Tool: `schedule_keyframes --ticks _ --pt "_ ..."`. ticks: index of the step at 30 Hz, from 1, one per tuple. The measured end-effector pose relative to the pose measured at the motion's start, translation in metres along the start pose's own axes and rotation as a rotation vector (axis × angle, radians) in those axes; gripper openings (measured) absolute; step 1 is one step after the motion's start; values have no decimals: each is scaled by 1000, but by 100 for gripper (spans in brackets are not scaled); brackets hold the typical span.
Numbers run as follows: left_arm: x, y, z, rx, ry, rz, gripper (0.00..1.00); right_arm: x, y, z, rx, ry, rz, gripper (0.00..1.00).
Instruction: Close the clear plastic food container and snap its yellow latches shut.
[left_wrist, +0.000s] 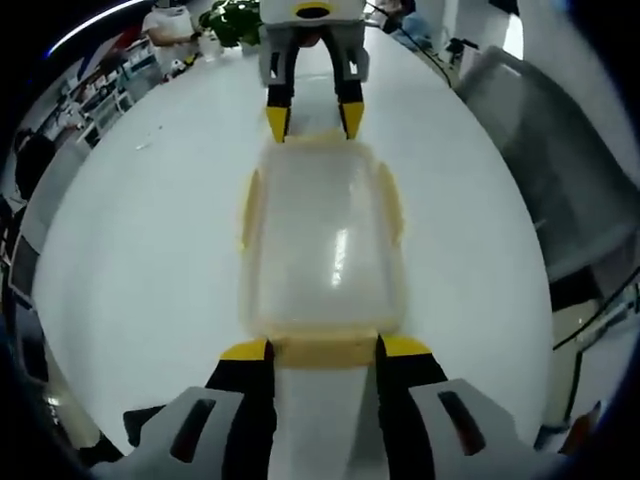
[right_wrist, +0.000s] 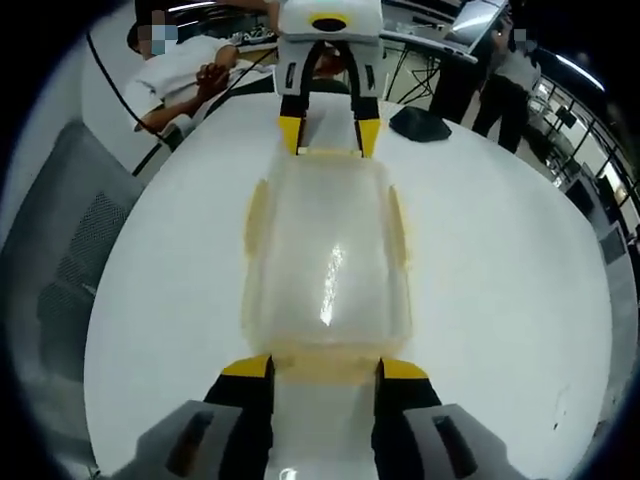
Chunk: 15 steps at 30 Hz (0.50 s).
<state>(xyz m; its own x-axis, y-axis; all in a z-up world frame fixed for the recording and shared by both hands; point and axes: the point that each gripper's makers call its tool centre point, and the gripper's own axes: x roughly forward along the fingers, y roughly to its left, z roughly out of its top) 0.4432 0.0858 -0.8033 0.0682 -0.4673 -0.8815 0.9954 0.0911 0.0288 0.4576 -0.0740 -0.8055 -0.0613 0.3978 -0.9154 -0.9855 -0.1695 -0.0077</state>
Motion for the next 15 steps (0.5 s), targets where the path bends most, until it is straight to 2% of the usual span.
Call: schedule_keyframes --ticks 8,10,15 --pt "-2 -1 -1 -3 -40 1 38 1 0 1 -10 28 3 38" --pt "-2 0 0 -25 -56 2 37 1 -1 0 4 34 2 37" --pt "-2 0 1 -44 -60 8 36 1 -2 0 15 29 4 35"
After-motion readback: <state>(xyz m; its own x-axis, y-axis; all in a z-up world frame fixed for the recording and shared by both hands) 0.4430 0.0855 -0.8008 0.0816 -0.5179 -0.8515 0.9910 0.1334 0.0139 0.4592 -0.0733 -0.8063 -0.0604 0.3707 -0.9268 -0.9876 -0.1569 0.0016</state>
